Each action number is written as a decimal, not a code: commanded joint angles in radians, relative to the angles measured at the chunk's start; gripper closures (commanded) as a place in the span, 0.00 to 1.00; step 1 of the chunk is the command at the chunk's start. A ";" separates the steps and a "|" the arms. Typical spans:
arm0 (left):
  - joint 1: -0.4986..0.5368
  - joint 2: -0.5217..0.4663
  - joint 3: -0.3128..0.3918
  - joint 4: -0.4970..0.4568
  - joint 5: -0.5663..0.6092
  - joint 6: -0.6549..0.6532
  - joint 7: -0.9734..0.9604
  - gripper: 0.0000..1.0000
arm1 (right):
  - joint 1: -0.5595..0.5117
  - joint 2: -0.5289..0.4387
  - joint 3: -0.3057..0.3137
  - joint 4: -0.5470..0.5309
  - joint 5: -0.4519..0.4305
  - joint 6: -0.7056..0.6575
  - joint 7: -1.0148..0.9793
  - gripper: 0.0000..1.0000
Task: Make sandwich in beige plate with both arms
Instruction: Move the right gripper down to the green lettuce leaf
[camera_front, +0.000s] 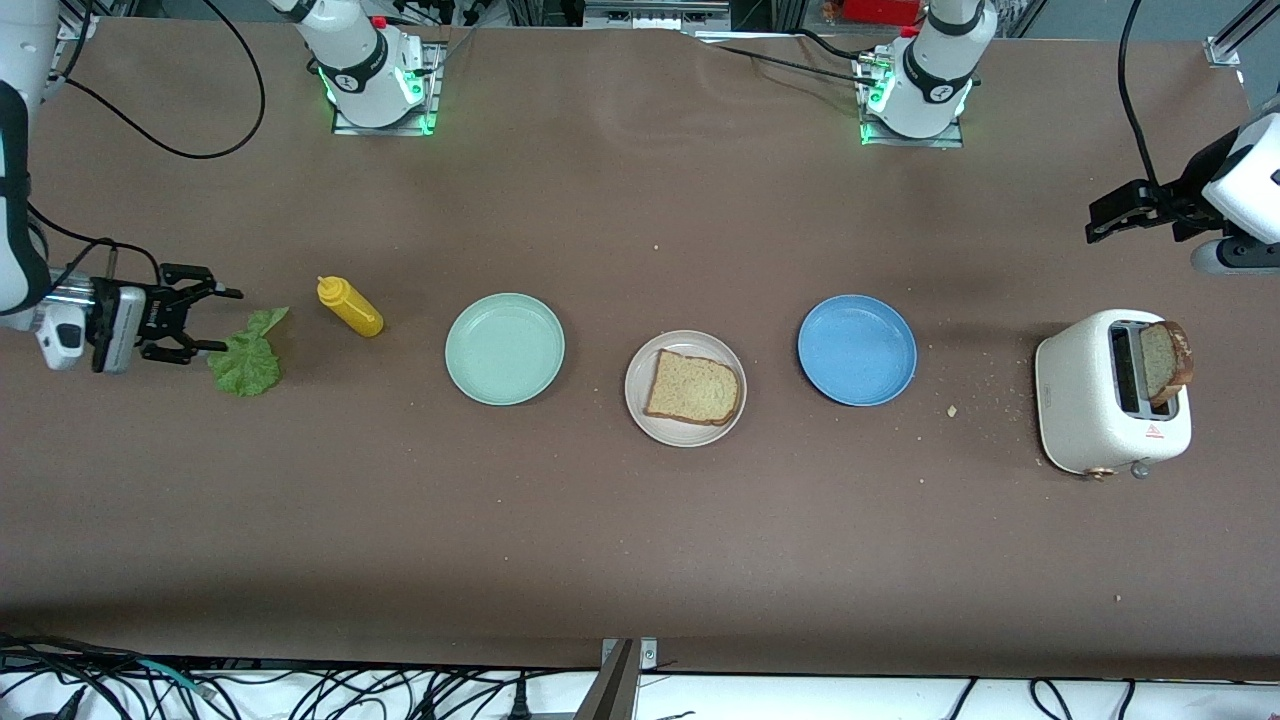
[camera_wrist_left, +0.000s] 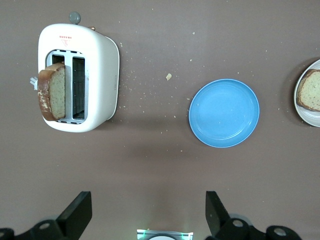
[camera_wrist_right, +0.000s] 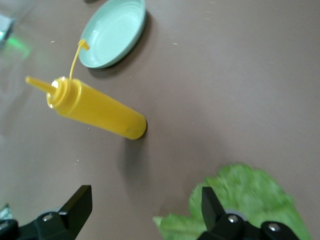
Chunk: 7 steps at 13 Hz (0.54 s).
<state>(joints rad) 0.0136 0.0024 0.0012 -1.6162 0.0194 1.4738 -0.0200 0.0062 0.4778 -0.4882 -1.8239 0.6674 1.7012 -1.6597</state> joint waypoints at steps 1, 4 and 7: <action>-0.004 -0.004 -0.006 0.012 0.042 -0.010 -0.011 0.00 | 0.023 -0.085 0.000 0.040 -0.124 -0.014 0.252 0.03; -0.003 -0.004 -0.006 0.009 0.042 -0.010 -0.011 0.00 | 0.070 -0.132 -0.001 0.095 -0.309 -0.006 0.580 0.03; -0.003 -0.005 -0.006 0.007 0.042 -0.013 -0.011 0.00 | 0.118 -0.162 0.008 0.097 -0.484 0.046 0.898 0.02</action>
<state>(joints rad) 0.0135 0.0024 0.0011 -1.6162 0.0194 1.4738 -0.0200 0.0963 0.3326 -0.4847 -1.7202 0.2682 1.7145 -0.9149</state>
